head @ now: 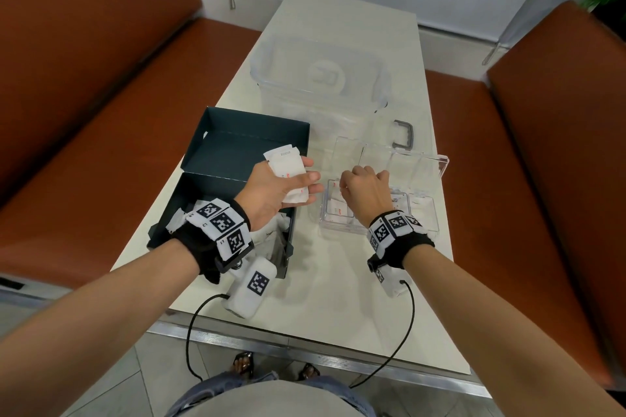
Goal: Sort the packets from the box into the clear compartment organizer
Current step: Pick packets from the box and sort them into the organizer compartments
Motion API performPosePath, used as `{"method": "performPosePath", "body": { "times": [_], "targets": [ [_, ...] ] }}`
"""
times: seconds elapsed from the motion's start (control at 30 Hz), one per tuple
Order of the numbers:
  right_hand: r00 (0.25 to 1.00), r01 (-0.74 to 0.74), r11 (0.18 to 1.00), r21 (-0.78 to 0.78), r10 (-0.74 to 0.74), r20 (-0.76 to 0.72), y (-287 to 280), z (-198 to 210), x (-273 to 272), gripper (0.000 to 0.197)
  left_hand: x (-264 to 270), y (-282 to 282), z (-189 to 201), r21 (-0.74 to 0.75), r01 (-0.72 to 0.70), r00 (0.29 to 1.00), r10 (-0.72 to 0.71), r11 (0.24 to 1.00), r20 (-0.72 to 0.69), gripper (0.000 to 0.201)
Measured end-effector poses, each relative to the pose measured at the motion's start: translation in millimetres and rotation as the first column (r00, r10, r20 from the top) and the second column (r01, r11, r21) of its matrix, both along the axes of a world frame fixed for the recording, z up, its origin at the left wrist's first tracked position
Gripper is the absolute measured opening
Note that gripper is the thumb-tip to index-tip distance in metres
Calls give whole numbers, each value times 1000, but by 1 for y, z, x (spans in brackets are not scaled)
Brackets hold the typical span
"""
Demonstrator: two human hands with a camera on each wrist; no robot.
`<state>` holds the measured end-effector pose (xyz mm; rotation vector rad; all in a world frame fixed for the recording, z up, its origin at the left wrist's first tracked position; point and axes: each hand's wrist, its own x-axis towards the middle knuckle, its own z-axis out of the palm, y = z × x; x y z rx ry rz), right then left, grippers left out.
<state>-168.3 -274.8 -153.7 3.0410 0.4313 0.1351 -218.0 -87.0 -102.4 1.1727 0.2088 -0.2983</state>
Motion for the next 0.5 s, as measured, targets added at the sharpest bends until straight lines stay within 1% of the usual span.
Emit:
{"method": "performPosePath", "body": {
  "times": [0.13,0.33,0.37,0.4,0.43,0.47,0.5],
  "targets": [
    [999,16,1000,-20,-17,-29,3,0,-1,19,0,0,0,-3,3,1000,-3,1000,-6,40],
    [999,32,999,30,-31,-37,5,9,-4,17,2,0,1,-30,7,999,-9,1000,-50,34],
    [999,36,998,60,-34,-32,4,13,-5,16,2,0,2,-37,15,998,-17,999,-60,32],
    [999,45,988,149,-42,-23,4,17,-7,15,3,0,2,-42,25,997,-28,999,-71,29],
    [998,66,952,299,-61,-24,4,24,-9,13,4,0,2,-44,31,995,-35,999,-90,26],
    [996,86,874,478,-78,-36,5,32,-12,10,5,0,3,-48,31,992,-37,998,-118,26],
    [995,102,763,638,-86,-56,8,39,-15,8,5,0,3,-57,30,988,-38,998,-149,27]
  ]
}}
